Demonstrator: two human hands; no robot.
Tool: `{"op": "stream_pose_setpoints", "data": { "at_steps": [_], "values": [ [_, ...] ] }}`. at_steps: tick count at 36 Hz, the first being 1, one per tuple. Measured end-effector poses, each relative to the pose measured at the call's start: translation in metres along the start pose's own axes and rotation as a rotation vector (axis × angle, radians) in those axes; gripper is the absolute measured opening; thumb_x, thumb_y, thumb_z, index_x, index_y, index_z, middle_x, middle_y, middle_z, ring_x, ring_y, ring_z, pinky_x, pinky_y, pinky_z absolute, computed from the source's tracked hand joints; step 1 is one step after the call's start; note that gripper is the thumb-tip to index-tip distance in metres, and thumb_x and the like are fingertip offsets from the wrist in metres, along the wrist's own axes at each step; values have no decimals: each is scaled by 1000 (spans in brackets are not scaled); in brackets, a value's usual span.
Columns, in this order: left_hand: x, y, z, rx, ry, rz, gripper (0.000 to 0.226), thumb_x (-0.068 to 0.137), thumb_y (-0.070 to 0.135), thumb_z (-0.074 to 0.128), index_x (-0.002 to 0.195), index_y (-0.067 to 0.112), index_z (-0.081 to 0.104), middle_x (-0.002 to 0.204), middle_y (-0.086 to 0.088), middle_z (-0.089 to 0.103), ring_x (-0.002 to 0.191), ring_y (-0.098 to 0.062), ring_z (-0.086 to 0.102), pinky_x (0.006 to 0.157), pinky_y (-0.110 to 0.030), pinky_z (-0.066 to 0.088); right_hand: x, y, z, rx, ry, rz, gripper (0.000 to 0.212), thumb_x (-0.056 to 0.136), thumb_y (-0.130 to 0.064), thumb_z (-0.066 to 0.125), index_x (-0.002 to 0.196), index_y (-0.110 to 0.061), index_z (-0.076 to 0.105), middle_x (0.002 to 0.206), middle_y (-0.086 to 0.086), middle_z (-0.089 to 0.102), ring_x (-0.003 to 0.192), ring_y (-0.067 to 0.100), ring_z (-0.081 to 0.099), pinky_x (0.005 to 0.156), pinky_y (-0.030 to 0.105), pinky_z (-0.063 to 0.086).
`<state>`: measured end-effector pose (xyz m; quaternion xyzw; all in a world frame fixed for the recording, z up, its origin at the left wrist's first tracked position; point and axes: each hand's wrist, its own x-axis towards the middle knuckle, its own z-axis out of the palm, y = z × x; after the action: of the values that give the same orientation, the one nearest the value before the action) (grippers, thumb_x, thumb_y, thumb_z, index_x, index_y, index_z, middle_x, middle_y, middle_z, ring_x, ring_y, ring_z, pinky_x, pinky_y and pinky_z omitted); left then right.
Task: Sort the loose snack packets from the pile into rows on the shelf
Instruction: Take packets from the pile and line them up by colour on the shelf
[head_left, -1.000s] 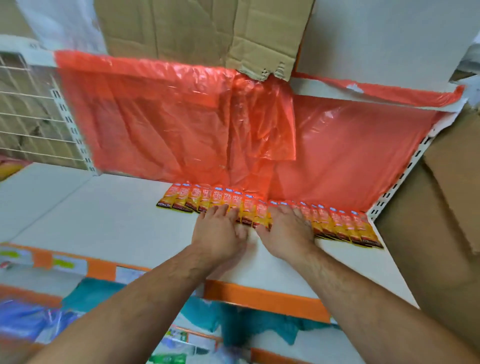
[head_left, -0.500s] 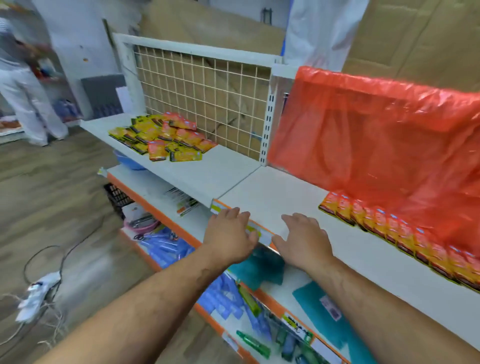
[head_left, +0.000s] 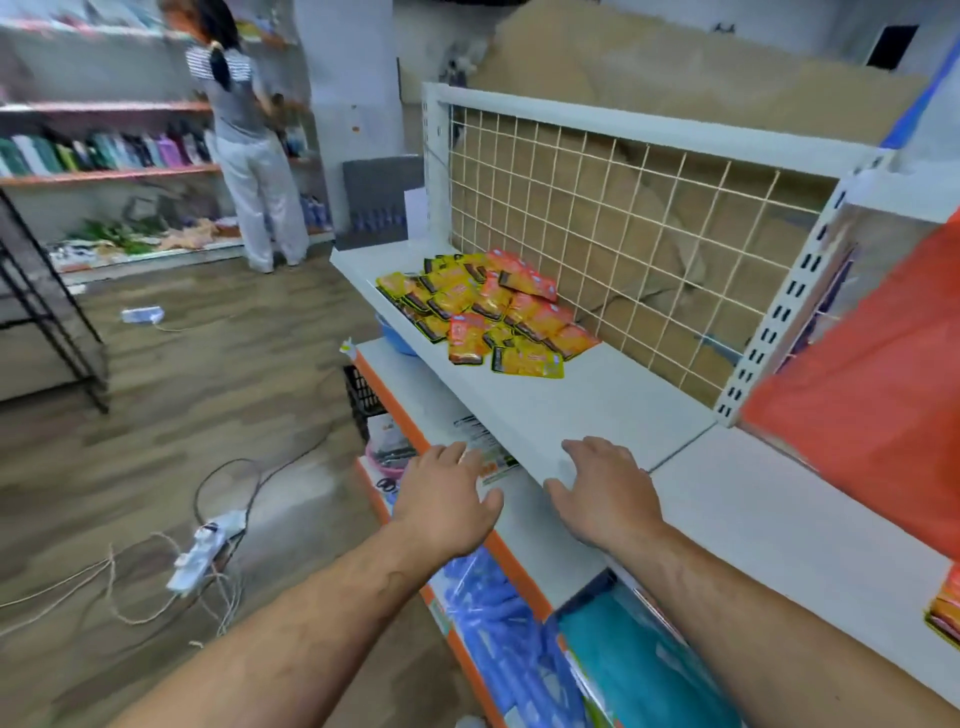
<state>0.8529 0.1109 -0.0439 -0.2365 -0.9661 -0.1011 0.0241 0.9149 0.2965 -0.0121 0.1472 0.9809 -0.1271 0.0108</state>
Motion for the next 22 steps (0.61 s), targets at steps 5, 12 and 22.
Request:
{"op": "stream_pose_setpoints", "data": {
  "at_steps": [5, 12, 22],
  "values": [
    [71, -19, -1, -15, -5, -36, 58, 91, 53, 42, 141, 24, 47, 144, 0, 47, 133, -23, 40, 108, -37, 33, 87, -9, -1, 29, -17, -23, 61, 95, -51, 47, 150, -26, 36, 156, -1, 33, 142, 25, 28, 112, 39, 33],
    [161, -25, -10, -21, 3, -18, 60, 86, 52, 40, 138, 22, 50, 139, -3, 52, 128, -26, 45, 106, -37, 37, 192, -7, -11, 64, 13, 29, 52, 94, -48, 50, 138, -20, 48, 145, 5, 45, 132, 28, 40, 99, 39, 41],
    [262, -5, -1, -140, 47, 104, 43, 90, 41, 51, 125, 17, 62, 117, -5, 65, 114, -29, 54, 95, -38, 46, 271, 23, -4, 137, 52, 256, 35, 90, -48, 53, 108, -19, 61, 115, 8, 61, 110, 30, 57, 80, 35, 49]
  ]
}}
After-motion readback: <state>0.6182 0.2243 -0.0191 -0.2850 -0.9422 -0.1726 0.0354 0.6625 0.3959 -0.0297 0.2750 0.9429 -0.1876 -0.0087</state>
